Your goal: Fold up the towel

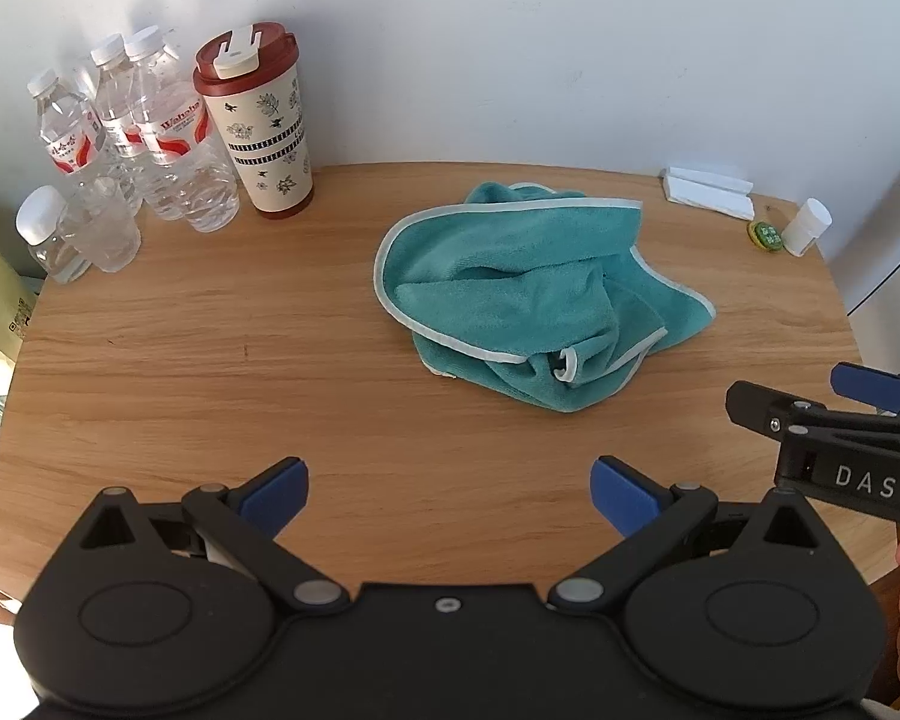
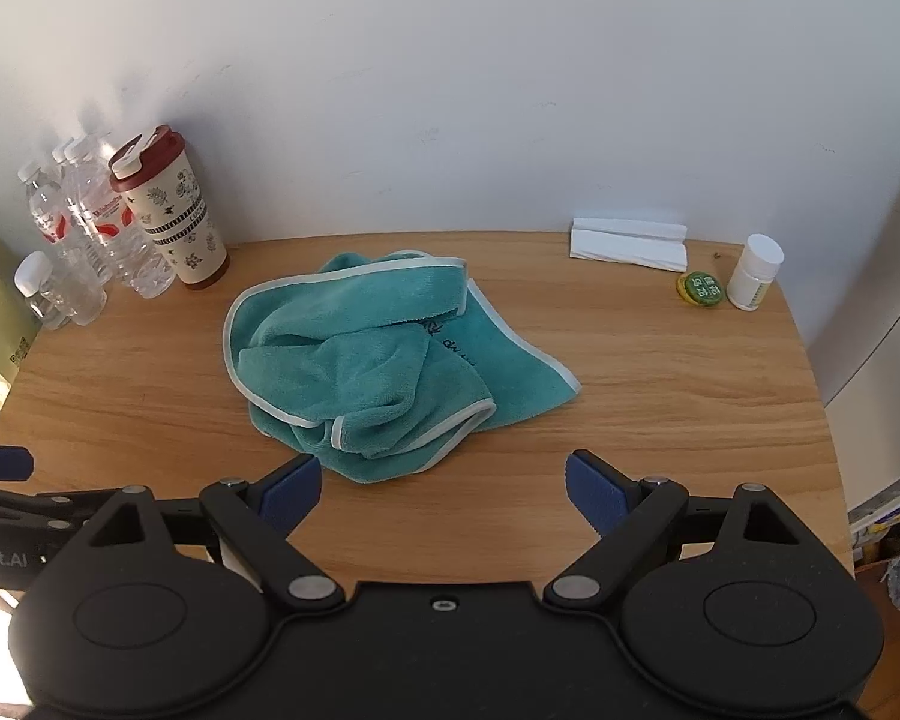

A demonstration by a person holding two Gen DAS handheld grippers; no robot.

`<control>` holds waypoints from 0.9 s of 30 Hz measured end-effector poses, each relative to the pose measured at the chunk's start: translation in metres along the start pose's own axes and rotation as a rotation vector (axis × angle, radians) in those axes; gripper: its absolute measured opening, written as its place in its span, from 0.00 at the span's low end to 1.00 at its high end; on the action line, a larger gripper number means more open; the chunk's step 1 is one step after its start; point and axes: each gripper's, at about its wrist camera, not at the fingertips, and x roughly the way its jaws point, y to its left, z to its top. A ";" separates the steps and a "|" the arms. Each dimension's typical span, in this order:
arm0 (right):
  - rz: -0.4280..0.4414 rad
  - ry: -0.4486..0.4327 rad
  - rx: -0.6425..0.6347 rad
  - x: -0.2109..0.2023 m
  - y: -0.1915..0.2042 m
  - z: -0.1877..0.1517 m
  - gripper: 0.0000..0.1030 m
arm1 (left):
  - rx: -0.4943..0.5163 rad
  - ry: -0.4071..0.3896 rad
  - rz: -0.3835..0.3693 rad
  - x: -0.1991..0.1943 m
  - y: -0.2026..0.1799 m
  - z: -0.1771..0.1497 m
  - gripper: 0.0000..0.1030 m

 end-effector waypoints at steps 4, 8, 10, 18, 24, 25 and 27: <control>-0.015 -0.004 -0.008 -0.001 -0.001 0.001 0.89 | 0.020 -0.043 0.014 -0.002 -0.003 -0.002 0.99; -0.024 -0.002 -0.008 0.001 0.001 0.001 0.89 | 0.039 -0.077 0.032 -0.005 -0.008 -0.005 0.99; 0.003 0.011 -0.004 0.001 -0.007 0.006 0.89 | 0.039 -0.058 0.042 -0.006 -0.015 -0.006 0.99; 0.019 0.022 -0.029 0.003 -0.003 0.002 0.89 | 0.024 0.014 0.019 0.003 -0.009 0.001 0.99; 0.018 0.015 -0.040 0.005 -0.004 0.001 0.89 | 0.023 0.013 0.022 0.005 -0.006 0.000 0.99; 0.018 0.015 -0.045 0.005 -0.004 0.001 0.89 | 0.021 0.015 0.022 0.006 -0.006 0.001 0.99; 0.016 0.019 -0.053 0.007 0.001 0.005 0.89 | 0.019 0.016 0.023 0.007 -0.006 0.002 0.99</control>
